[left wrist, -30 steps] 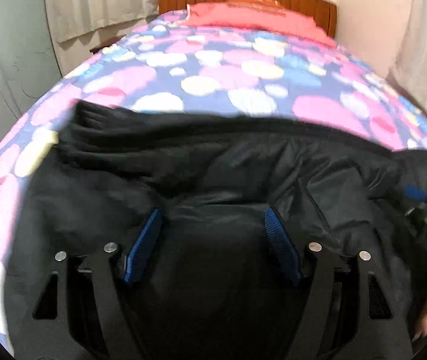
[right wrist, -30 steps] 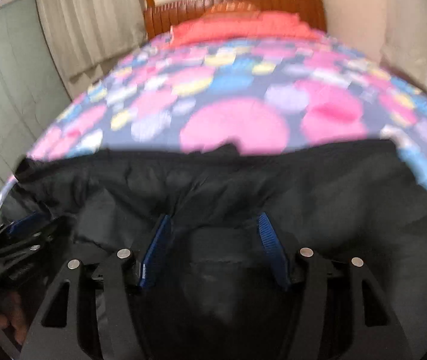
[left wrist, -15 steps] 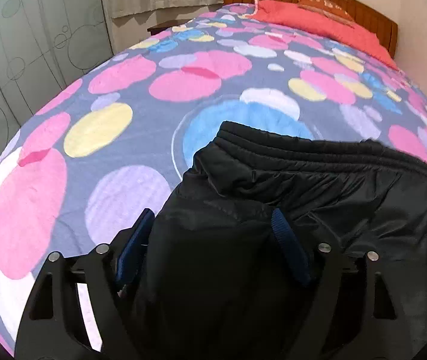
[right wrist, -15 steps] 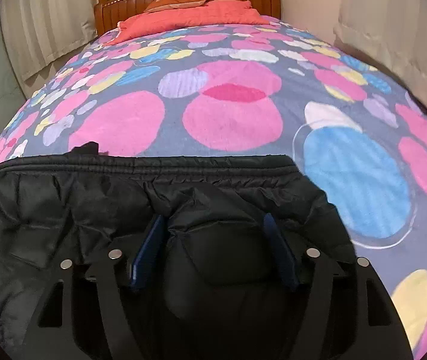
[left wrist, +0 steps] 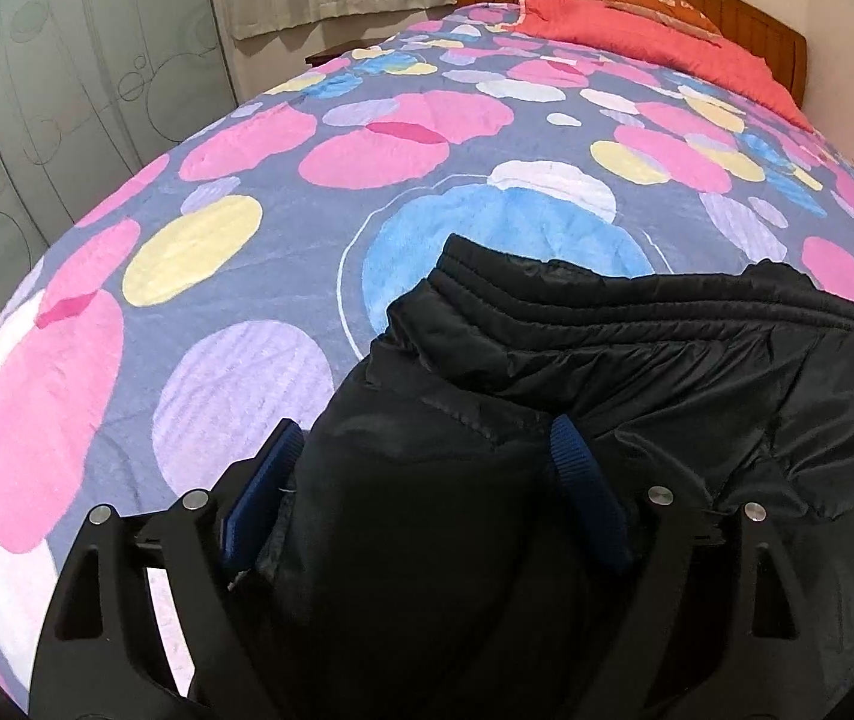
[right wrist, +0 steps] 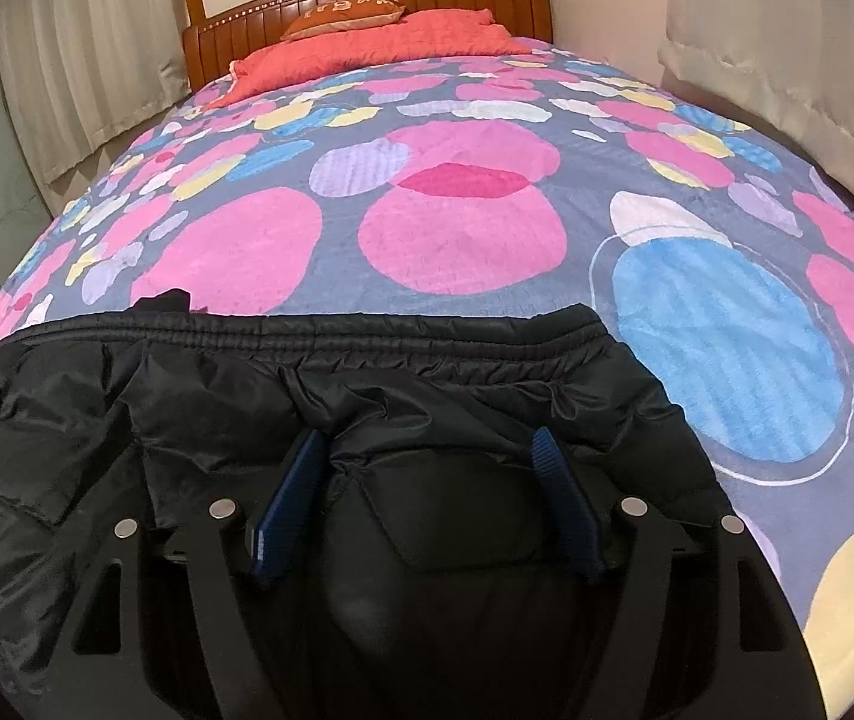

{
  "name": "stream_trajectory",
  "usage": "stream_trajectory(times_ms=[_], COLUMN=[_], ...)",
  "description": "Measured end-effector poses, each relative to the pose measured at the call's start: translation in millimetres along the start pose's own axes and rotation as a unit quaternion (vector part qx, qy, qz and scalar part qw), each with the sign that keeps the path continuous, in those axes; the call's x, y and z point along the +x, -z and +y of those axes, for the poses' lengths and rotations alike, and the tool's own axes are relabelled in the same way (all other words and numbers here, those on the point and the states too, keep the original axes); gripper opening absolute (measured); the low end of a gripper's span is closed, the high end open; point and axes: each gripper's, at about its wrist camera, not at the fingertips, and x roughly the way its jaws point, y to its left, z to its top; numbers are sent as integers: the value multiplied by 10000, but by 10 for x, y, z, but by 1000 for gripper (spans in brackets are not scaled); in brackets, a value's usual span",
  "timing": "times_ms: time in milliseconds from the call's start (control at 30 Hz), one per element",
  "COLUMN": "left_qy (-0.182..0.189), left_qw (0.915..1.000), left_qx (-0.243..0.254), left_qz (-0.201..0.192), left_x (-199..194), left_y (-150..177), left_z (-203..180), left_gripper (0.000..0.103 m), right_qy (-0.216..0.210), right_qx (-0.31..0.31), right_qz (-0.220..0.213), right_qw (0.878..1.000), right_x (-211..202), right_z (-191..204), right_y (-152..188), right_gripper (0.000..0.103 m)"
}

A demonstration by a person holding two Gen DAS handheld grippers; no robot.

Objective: Fold large clothes

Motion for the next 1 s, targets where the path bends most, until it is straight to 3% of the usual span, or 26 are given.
stream_trajectory(times_ms=[100, 167, 333, 433, 600, 667, 800, 1000], left_qy=[192, 525, 918, 1130, 1738, 1945, 2231, 2157], left_qw=[9995, 9976, 9947, 9908, 9694, 9600, 9481, 9445], left_qx=[-55, -251, -454, -737, -1724, -2007, -2236, -2473], left_qz=[224, 369, 3, -131, 158, 199, 364, 146], left_x=[-102, -246, -771, -1063, -1246, -1268, -1134, -978], left_y=[-60, -55, 141, 454, 1168, 1428, 1618, 1441], left_z=[76, 205, 494, 717, 1087, 1152, 1138, 1068], left_gripper=[84, 84, 85, 86, 89, 92, 92, 95], right_qy=[1, -122, -108, -23, -258, -438, -719, -958], right_qx=[157, 369, 643, 801, 1572, 1878, 2311, 2706], right_qz=[121, 118, -138, -157, 2, 102, 261, 113], right_qw=[9998, 9992, 9978, 9967, 9872, 9812, 9699, 9578], right_x=[-124, -280, -870, -1170, -1478, -1514, -1401, -1223], right_z=[-45, -105, -339, -540, -892, -950, -963, -925], right_y=[-49, -53, 143, 432, 1069, 1319, 1511, 1433], right_gripper=[72, 72, 73, 74, 75, 75, 75, 77])
